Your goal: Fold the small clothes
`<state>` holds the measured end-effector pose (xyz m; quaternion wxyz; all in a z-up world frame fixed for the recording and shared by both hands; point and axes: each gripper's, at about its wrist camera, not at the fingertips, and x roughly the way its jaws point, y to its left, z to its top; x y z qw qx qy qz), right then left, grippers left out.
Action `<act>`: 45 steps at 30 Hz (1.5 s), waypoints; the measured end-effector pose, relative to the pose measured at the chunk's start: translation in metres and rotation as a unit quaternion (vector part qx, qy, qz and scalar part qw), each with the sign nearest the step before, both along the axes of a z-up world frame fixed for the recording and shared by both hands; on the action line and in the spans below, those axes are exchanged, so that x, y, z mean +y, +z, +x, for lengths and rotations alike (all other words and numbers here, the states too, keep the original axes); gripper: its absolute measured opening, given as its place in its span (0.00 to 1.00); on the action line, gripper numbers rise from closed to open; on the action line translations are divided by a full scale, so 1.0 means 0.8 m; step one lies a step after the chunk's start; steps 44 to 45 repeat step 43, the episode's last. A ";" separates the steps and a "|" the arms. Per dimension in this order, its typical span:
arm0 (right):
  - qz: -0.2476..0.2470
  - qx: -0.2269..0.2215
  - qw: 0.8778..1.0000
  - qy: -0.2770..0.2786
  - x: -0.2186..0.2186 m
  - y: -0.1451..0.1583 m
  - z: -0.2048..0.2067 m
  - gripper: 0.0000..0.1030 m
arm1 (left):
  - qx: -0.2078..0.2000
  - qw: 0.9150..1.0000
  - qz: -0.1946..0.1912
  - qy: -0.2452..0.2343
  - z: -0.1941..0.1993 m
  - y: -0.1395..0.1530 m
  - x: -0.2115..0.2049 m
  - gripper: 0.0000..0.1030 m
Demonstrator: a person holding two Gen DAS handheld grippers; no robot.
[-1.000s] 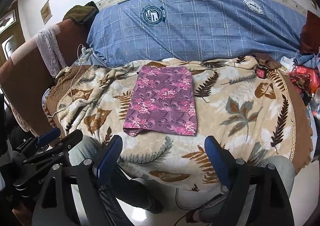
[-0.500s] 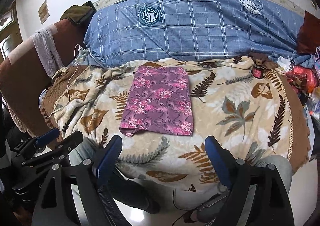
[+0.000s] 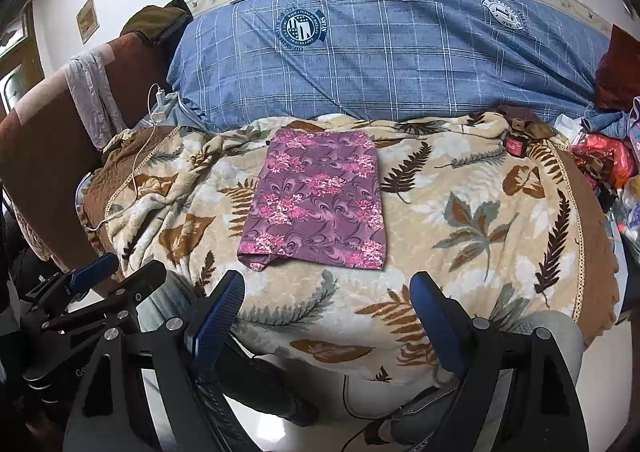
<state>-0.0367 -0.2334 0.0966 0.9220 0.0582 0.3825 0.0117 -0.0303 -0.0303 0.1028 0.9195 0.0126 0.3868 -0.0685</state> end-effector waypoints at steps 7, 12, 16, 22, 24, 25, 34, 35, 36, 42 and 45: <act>0.004 0.001 1.000 -0.001 -0.005 -0.004 0.003 0.84 | 0.008 1.000 0.004 -0.002 0.002 -0.005 -0.001 0.66; 0.004 0.000 1.000 -0.002 -0.003 -0.004 0.002 0.84 | 0.008 1.000 0.003 -0.002 0.004 -0.005 0.000 0.66; 0.005 0.001 1.000 -0.002 -0.005 -0.005 0.003 0.84 | 0.006 1.000 0.004 -0.003 0.005 -0.005 -0.001 0.66; 0.005 0.002 1.000 0.000 -0.009 -0.006 0.005 0.84 | 0.004 1.000 0.006 -0.007 0.007 -0.006 -0.002 0.66; 0.006 0.001 1.000 0.000 -0.009 -0.005 0.005 0.84 | 0.003 1.000 0.006 -0.006 0.007 -0.006 -0.002 0.66; 0.006 0.001 1.000 -0.001 -0.010 -0.006 0.006 0.84 | 0.002 1.000 0.006 -0.005 0.007 -0.006 -0.001 0.66; 0.013 0.002 1.000 0.001 -0.024 -0.010 0.017 0.84 | 0.003 1.000 0.012 -0.001 0.015 -0.010 -0.002 0.66; 0.014 0.003 1.000 0.000 -0.025 -0.011 0.019 0.84 | 0.003 1.000 0.013 -0.001 0.017 -0.011 -0.004 0.66; 0.015 0.004 1.000 0.000 -0.027 -0.013 0.021 0.84 | 0.004 1.000 0.013 -0.001 0.018 -0.012 -0.005 0.66; 0.033 0.008 0.999 0.000 -0.043 -0.029 0.044 0.85 | 0.023 0.999 -0.014 -0.024 0.053 -0.033 -0.019 0.69; 0.034 0.007 0.999 -0.004 -0.050 -0.034 0.053 0.85 | 0.028 0.999 -0.025 -0.028 0.065 -0.038 -0.020 0.69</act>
